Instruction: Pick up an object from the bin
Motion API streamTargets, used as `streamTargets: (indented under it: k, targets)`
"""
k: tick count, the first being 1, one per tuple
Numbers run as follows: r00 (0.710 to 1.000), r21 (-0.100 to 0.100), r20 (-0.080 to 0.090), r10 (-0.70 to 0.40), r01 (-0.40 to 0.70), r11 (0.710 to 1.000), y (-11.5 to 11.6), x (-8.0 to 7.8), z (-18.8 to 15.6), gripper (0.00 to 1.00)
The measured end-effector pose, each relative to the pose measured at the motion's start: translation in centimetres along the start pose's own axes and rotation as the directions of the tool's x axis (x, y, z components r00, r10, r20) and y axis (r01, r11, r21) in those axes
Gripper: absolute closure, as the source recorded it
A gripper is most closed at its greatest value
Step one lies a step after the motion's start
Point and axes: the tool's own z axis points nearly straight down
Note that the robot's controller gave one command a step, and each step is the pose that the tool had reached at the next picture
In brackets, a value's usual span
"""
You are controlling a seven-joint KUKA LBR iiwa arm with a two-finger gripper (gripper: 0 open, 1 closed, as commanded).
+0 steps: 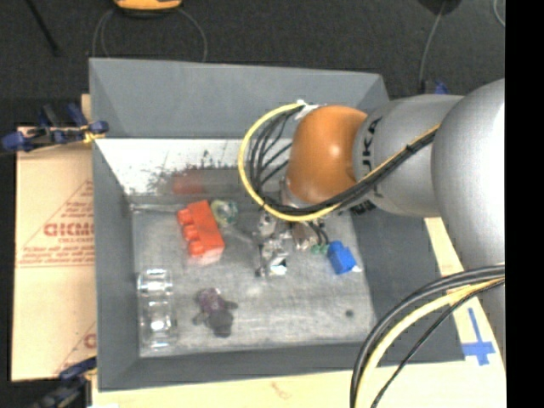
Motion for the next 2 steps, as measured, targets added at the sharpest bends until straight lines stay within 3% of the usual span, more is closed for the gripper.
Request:
streamTargets:
  k: [1,2]
  targets:
    - [0.971,0.001,-0.011,0.240,-0.240,0.971,-0.4,-0.3,-7.2,1.00]
    - [0.974,0.001,-0.007,0.226,-0.226,0.974,0.1,-1.0,-15.6,1.00]
